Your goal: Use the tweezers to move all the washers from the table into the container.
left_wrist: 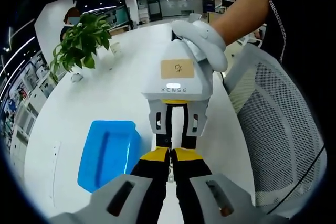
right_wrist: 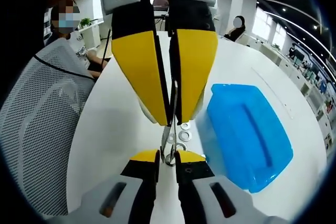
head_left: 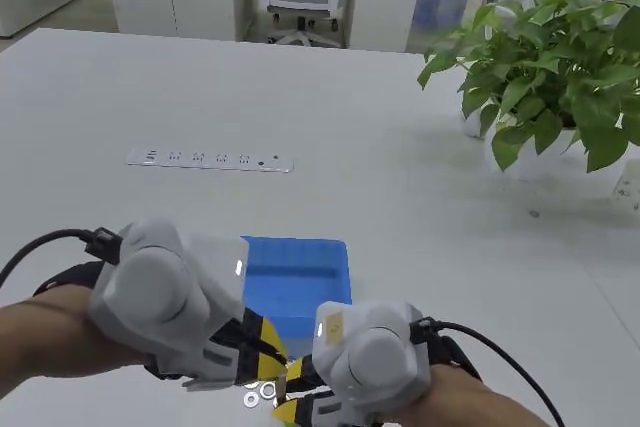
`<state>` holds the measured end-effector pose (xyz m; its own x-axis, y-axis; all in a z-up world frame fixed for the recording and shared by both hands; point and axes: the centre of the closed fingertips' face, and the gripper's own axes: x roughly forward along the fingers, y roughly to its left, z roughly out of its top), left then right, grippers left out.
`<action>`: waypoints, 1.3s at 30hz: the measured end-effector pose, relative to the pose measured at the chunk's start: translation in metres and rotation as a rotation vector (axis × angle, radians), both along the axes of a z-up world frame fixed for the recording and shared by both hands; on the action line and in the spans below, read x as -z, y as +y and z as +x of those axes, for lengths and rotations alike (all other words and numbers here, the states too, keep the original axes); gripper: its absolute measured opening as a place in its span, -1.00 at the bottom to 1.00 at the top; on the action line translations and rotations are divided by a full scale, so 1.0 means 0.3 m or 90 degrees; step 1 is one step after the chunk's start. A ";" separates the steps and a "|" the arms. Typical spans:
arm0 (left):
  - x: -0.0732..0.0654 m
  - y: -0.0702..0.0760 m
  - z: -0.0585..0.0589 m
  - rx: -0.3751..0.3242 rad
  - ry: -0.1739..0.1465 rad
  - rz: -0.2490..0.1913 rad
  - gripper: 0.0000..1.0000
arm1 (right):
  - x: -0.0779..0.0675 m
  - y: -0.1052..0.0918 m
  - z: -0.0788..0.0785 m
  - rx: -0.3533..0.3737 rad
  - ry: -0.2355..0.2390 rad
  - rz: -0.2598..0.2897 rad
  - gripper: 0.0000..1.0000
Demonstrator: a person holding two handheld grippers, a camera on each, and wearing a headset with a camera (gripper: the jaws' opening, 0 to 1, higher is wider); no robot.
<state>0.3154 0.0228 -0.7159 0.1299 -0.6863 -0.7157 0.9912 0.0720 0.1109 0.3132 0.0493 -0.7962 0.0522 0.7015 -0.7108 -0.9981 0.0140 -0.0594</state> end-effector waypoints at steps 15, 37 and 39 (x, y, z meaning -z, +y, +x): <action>0.009 0.001 0.001 0.011 0.015 0.000 -0.87 | -0.011 -0.005 0.003 0.009 0.000 0.007 -0.73; 0.013 0.000 -0.009 0.012 0.023 0.011 -0.87 | -0.009 -0.007 -0.004 0.012 0.017 -0.004 -0.80; 0.012 0.002 -0.009 0.011 0.025 0.015 -0.87 | -0.010 -0.009 -0.005 0.013 0.018 -0.006 -0.80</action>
